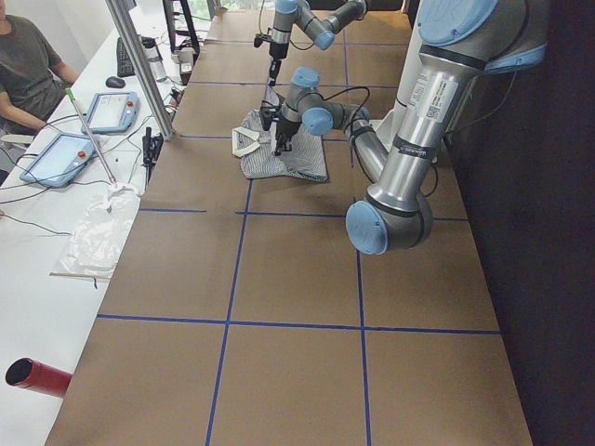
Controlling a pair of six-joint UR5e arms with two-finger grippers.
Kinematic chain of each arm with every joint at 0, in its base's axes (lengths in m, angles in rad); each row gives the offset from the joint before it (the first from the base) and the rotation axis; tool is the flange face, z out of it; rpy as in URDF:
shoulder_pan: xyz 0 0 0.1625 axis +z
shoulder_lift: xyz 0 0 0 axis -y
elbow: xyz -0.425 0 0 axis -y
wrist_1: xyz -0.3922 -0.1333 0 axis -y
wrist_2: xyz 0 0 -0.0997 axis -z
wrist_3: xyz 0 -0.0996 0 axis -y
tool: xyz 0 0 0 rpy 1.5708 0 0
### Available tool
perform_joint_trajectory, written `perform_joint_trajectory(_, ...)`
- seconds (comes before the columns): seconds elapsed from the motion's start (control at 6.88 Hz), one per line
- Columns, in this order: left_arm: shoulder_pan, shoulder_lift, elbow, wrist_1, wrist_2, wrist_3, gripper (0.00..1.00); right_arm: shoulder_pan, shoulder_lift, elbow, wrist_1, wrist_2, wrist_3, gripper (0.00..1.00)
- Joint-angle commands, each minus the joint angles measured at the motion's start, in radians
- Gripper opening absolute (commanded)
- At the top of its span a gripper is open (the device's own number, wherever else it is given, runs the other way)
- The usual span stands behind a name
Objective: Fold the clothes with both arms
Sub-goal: 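Lift the hem with both grippers and fold it over toward the collar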
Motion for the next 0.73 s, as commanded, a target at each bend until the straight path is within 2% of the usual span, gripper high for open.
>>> perform_joint_trajectory(0.0, -0.055, -0.035, 0.183, -0.145, 0.001, 0.027, 0.00, 0.026, 0.015, -0.153, 0.170, -0.002, -0.003, 0.00)
perform_joint_trajectory(0.29, -0.053, -0.038, 0.219, -0.187, 0.001, 0.027, 0.00, 0.047, 0.112, -0.293, 0.196, -0.002, -0.001, 0.00)
perform_joint_trajectory(0.58, -0.051, -0.050, 0.220, -0.187, 0.001, 0.019, 0.00, 0.051, 0.139, -0.298, 0.196, -0.002, -0.001, 0.00)
